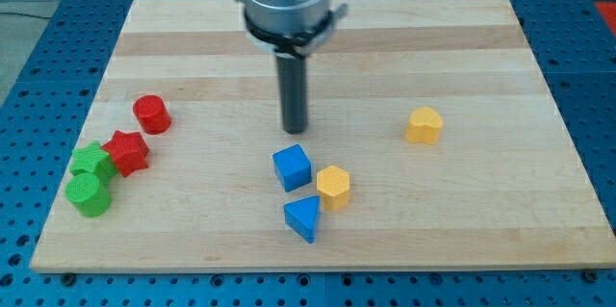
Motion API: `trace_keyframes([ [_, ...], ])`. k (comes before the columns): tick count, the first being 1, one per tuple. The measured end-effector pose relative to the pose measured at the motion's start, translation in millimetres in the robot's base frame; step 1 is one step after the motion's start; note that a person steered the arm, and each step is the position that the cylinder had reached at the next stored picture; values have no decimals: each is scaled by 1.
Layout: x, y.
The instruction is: Keep yellow blocks and blue cube at bottom center
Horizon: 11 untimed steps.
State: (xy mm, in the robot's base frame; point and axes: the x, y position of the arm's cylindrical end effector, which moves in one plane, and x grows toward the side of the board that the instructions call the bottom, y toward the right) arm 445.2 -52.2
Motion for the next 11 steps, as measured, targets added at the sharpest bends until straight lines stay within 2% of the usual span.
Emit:
trace_keyframes([
  [1, 34, -9],
  [3, 41, 14],
  [4, 68, 19],
  [5, 39, 26],
  [6, 19, 100],
  [7, 56, 154],
  [8, 64, 235],
  [9, 17, 276],
  [10, 4, 189],
  [11, 19, 83],
])
